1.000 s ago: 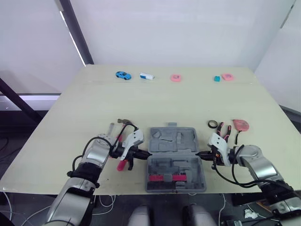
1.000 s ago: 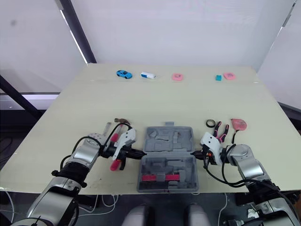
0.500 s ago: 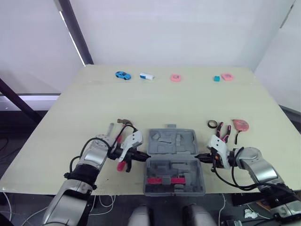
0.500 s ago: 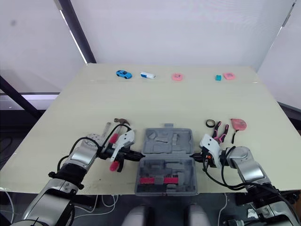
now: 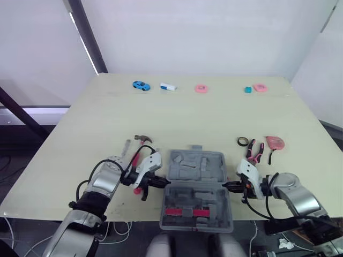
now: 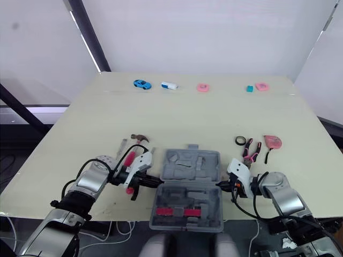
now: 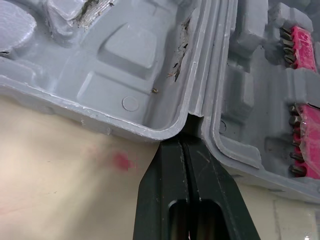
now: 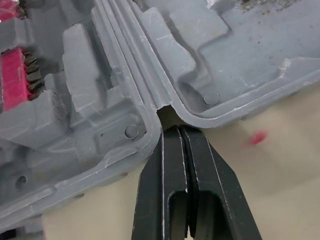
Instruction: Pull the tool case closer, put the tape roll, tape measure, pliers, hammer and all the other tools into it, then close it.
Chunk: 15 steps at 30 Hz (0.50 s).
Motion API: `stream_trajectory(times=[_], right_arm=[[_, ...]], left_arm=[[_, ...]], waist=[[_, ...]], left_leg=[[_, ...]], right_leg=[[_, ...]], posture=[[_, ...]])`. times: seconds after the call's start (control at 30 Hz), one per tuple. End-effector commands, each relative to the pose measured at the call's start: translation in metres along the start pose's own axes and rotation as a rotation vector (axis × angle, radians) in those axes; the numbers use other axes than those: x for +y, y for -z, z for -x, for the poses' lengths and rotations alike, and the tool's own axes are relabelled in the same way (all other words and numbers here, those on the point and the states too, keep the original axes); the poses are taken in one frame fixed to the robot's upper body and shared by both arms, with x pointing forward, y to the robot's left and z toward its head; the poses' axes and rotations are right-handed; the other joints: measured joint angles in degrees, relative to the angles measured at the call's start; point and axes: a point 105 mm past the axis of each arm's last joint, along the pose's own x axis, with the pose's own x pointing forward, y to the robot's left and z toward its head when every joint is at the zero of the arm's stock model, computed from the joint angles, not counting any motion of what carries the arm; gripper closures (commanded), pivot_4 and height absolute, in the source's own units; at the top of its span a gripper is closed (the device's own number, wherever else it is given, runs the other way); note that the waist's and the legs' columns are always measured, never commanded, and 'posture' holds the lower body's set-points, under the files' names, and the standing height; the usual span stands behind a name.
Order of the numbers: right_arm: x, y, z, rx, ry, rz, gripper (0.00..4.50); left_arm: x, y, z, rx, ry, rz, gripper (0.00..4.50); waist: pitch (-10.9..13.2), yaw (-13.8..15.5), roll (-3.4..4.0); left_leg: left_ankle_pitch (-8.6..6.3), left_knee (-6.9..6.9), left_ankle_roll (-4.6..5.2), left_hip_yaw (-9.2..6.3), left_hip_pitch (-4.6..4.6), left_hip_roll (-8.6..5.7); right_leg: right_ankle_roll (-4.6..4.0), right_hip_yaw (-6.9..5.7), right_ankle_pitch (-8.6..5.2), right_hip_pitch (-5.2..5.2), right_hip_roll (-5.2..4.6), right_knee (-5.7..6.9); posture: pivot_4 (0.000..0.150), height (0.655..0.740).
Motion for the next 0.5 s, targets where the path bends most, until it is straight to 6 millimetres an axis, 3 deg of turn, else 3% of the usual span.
stream_trajectory(times=[0.03, 0.5], right_arm=[[0.0082, -0.0095, -0.0013, -0.031, -0.036, 0.024, 4.5], [0.0082, -0.008, 0.0007, -0.027, -0.03, 0.016, 4.5]], left_arm=[[-0.0088, -0.0092, -0.005, -0.022, 0.053, -0.039, 4.44], [-0.0179, -0.0067, -0.0047, -0.011, 0.079, -0.031, 4.44]], waist=[[0.0, 0.0, 0.0], [0.0, 0.0, 0.0]], left_leg=[[0.0, 0.01, 0.0, 0.0, 0.0, 0.0], [0.0, 0.04, 0.0, 0.0, 0.0, 0.0]], right_leg=[[0.0, 0.0, 0.0, 0.0, 0.0, 0.01], [-0.01, 0.0, 0.0, 0.0, 0.0, 0.01]], posture=[[0.15, 0.7395], [0.15, 0.7395]])
